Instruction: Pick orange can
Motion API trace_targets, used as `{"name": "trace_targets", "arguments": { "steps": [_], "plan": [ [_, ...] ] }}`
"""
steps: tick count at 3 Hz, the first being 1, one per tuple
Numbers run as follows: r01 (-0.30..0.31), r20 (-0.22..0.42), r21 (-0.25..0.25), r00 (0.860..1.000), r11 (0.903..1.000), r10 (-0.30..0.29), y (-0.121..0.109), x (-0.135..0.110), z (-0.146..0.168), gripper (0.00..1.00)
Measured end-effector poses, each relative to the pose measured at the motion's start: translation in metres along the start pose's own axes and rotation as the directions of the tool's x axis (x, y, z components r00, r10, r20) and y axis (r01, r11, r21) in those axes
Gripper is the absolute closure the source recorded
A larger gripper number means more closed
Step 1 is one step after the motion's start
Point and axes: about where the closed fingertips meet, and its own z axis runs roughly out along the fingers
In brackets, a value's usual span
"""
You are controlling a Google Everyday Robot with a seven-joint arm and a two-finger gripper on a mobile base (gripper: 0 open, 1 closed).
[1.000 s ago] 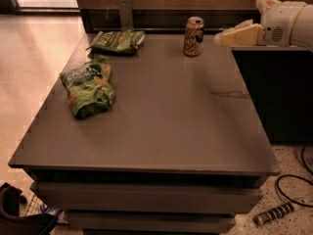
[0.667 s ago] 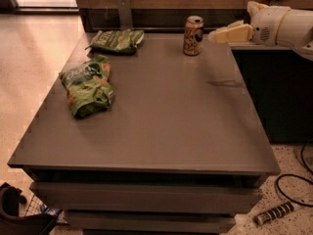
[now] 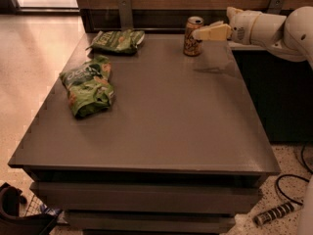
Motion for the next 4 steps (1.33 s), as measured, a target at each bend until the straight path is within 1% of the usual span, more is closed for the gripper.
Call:
{"name": "trace_targets", "arguments": {
  "steps": [1,2,3,4],
  "plan": [
    [-0.055,0.026,-0.05,0.998,0.9972,0.056,0.004,0.023,0.044,0.0],
    [-0.074,0.037,-0.061,0.996,0.9954,0.076,0.005,0.033,0.057,0.0],
    [-0.08,0.049,-0.063,0.995,0.9948,0.083,0.007,0.046,0.065,0.18],
    [-0.08,0.049,-0.07,0.995,0.9943,0.084,0.01,0.045,0.069,0.49]
  ]
}}
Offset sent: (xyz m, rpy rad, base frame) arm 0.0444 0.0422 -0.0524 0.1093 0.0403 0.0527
